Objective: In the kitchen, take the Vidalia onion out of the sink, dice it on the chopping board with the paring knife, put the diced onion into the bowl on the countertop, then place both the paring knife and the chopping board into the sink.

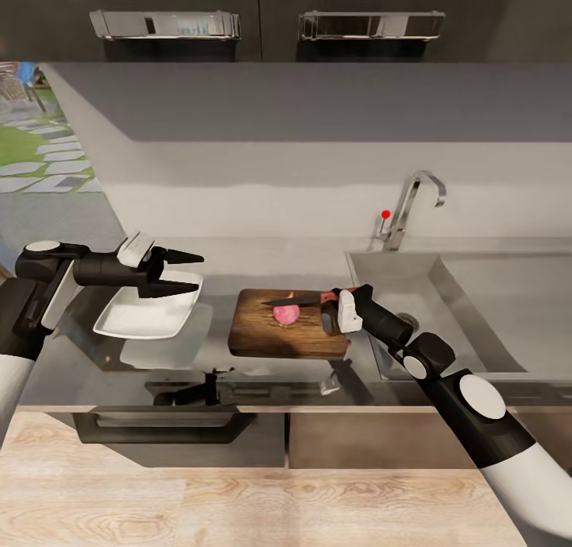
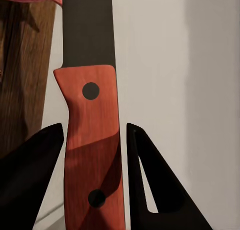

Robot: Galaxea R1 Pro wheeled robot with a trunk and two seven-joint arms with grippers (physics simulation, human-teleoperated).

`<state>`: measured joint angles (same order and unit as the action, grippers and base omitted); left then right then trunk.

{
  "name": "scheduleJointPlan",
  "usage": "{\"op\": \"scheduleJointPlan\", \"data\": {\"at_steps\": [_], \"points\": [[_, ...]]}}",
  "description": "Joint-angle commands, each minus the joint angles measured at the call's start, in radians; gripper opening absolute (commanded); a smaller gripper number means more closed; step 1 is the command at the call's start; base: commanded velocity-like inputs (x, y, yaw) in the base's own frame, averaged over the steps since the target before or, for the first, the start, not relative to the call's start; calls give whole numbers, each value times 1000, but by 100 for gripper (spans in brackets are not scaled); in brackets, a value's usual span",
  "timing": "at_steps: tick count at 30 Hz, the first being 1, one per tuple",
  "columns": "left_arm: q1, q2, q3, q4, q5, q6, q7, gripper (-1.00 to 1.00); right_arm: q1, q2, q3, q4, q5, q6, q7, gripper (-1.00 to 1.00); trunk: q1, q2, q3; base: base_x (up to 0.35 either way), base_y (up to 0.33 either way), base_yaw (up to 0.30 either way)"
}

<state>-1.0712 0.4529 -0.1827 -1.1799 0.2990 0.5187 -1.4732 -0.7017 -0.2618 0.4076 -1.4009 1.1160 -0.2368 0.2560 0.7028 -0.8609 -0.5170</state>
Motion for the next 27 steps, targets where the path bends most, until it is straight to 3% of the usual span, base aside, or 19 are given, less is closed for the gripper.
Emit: {"op": "scheduleJointPlan", "data": {"at_steps": [1, 27], "points": [[-1, 1, -3, 0, 5, 11, -1, 100, -1, 0, 0, -1, 7, -3, 2, -100, 4, -8, -4, 0, 0, 0], [-1, 1, -3, -1, 5, 11, -1, 100, -1, 0, 1, -1, 8, -1, 2, -100, 12, -22, -11, 0, 0, 0]]}}
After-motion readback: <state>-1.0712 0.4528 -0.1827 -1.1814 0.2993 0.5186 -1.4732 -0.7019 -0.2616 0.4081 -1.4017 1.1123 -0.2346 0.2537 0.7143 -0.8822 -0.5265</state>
